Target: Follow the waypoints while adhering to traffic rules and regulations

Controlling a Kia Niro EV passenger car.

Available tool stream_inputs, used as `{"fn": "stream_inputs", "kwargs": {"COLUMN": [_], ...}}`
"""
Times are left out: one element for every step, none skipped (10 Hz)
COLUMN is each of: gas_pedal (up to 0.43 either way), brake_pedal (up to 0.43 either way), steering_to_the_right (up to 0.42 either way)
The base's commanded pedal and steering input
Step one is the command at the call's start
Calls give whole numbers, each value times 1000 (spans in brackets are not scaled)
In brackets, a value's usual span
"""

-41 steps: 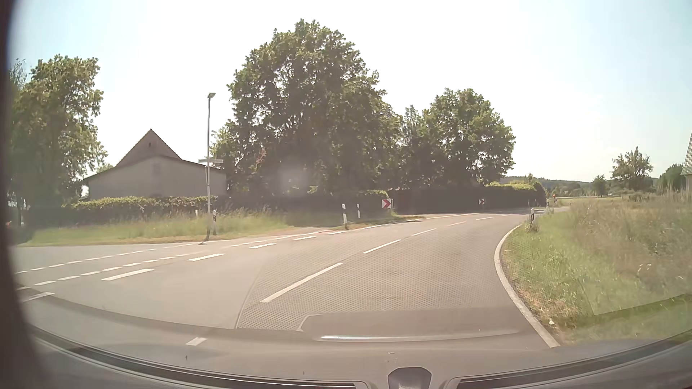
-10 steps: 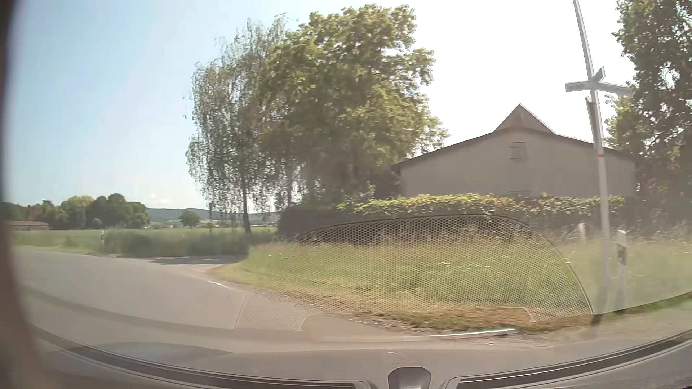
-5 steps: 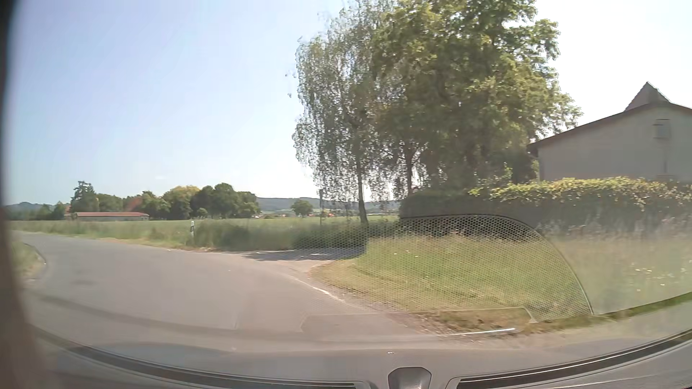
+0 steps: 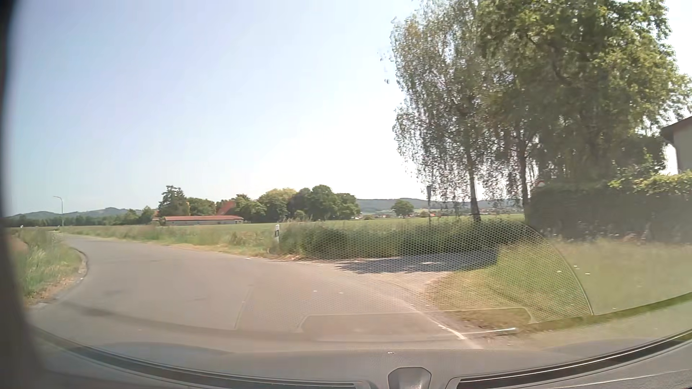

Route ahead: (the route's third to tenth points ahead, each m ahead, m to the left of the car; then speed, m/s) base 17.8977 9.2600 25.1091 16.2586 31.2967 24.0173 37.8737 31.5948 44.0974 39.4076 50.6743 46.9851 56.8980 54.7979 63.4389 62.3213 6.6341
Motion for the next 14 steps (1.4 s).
{"fn": "stream_inputs", "kwargs": {"gas_pedal": [339,339,339,339,339,339,358,358,358,358,370,370,370,370], "brake_pedal": [6,6,6,6,6,6,6,6,6,6,6,6,6,6], "steering_to_the_right": [-265,-249,-232,-214,-200,-198,-198,-197,-196,-190,-177,-160,-150,-141]}}
